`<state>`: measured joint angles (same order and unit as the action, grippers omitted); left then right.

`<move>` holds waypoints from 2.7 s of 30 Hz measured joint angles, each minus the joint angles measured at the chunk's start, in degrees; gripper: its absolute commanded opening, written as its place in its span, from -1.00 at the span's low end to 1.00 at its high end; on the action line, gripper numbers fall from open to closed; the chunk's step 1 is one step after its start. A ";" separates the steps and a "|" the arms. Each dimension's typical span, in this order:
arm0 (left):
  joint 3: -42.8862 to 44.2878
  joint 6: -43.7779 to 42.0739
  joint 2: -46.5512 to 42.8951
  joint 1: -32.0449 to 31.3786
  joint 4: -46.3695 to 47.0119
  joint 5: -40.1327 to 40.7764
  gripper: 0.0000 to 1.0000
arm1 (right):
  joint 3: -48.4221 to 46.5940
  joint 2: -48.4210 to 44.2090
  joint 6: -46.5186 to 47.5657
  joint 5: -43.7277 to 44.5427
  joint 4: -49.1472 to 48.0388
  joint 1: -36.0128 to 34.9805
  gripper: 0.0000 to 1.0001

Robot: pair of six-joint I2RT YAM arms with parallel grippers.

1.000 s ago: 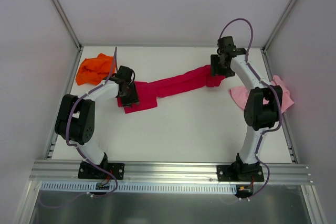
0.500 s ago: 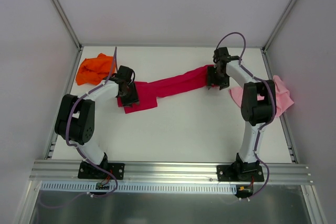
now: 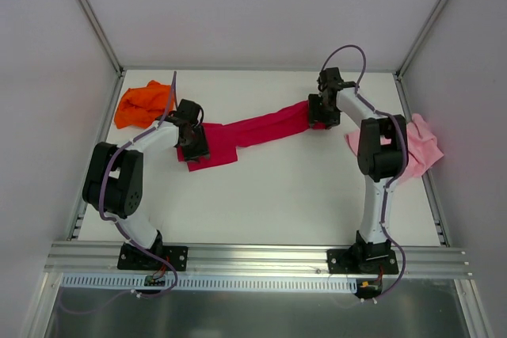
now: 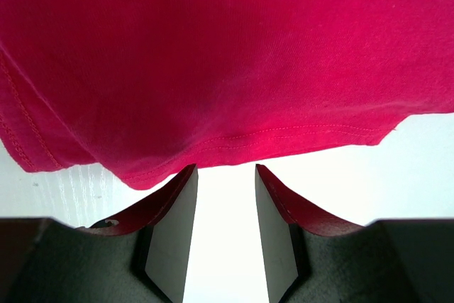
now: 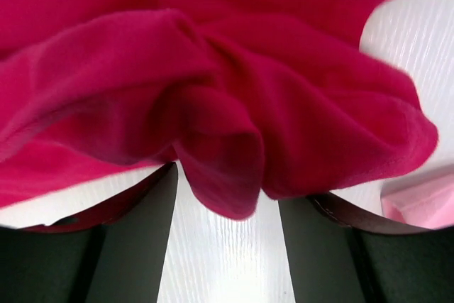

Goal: Fold and stack the t-shirts

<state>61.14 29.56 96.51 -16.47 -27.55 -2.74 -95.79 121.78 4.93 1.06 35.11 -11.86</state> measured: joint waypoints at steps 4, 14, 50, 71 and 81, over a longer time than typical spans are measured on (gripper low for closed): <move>0.00 -0.22 0.00 0.00 -0.61 0.00 -0.23 | -3.41 1.97 0.02 -0.02 -1.05 0.00 0.21; 1.22 -0.68 0.00 0.00 -2.43 0.02 -0.24 | -6.58 3.67 -0.22 0.24 -1.81 0.00 -0.98; 1.49 -2.14 0.00 0.00 -3.10 -0.13 -0.23 | -21.64 4.66 -1.36 22.16 5.66 1.18 0.54; 15.39 0.50 5.95 0.02 7.32 -12.41 -0.15 | -18.05 1.79 -2.91 -16.83 5.35 -1.27 0.16; 16.72 3.61 17.25 0.02 11.37 -20.00 -0.15 | -25.66 13.03 -5.38 -18.73 2.40 -2.19 -0.05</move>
<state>77.87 33.17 113.75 -16.45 -16.19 -22.74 -121.45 134.80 -0.45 -17.67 37.52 -14.04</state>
